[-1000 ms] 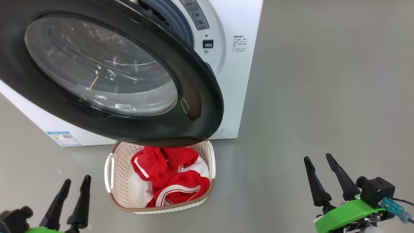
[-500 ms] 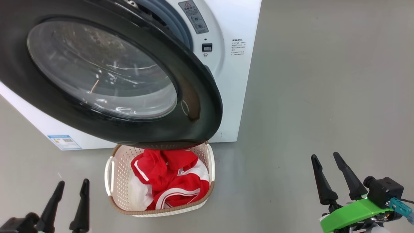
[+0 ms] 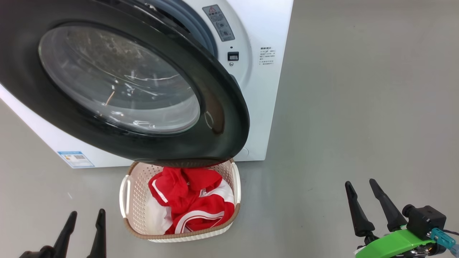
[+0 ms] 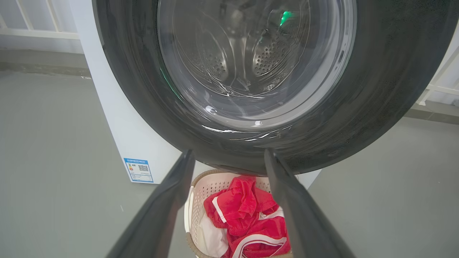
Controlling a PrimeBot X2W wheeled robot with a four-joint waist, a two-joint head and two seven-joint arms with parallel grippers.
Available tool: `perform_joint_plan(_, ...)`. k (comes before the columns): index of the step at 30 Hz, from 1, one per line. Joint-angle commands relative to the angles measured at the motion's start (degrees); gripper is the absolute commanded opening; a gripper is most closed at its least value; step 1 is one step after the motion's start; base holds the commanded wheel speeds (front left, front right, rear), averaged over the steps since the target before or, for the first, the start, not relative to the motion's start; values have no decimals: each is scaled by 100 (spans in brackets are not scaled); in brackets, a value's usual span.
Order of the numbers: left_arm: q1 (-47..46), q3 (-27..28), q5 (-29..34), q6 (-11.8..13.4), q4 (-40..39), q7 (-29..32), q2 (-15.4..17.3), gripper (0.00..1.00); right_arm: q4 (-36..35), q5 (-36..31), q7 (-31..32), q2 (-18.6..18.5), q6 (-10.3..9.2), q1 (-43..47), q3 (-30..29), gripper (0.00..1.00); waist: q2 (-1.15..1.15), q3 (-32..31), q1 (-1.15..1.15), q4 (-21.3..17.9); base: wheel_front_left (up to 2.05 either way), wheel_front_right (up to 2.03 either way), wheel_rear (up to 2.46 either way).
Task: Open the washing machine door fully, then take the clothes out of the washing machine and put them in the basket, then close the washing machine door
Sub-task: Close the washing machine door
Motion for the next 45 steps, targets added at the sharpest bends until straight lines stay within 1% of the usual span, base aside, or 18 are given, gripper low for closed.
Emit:
perform_joint_plan(1,-30,244,75,-32,-160,-70,70,100,-123,-21,-37,-58,26,8,102,100,0,-8,0,6,0,0,0)
perform_joint_plan(12,-39,247,165,-32,-243,-70,30,100,-135,-11,-37,-75,26,-16,126,100,0,-14,0,49,0,0,0)
perform_joint_plan(13,-46,239,172,-32,-244,-70,25,100,-134,-9,-37,-74,26,-32,145,91,0,-12,0,61,0,0,0)
perform_joint_plan(14,-54,229,181,-32,-244,-70,19,100,-131,-4,-37,-71,26,-49,167,54,0,-12,0,75,0,0,0)
perform_joint_plan(16,-68,209,193,-32,-242,-70,-3,100,-126,19,-37,-84,26,-91,228,3,0,-18,0,109,0,0,0)
perform_joint_plan(17,-73,196,199,-32,-240,-70,-16,100,-123,33,-37,-97,26,-113,267,0,0,-23,0,130,0,0,0)
perform_joint_plan(23,-98,82,258,-32,-206,-70,-145,100,-125,82,-37,-163,26,-252,446,0,0,-83,0,337,0,0,0)
perform_joint_plan(30,-71,-65,321,-32,-235,-70,-317,100,-160,165,-37,-166,26,-585,742,0,0,-150,0,697,0,0,0)
perform_joint_plan(39,-166,-202,340,-32,-237,-70,-448,100,-76,278,-37,-153,26,-1492,1395,0,0,-79,0,1210,0,0,0)
perform_joint_plan(45,-317,-424,343,-32,-246,-70,-511,100,60,352,-37,-122,26,-2073,1646,0,0,60,0,1549,0,0,0)
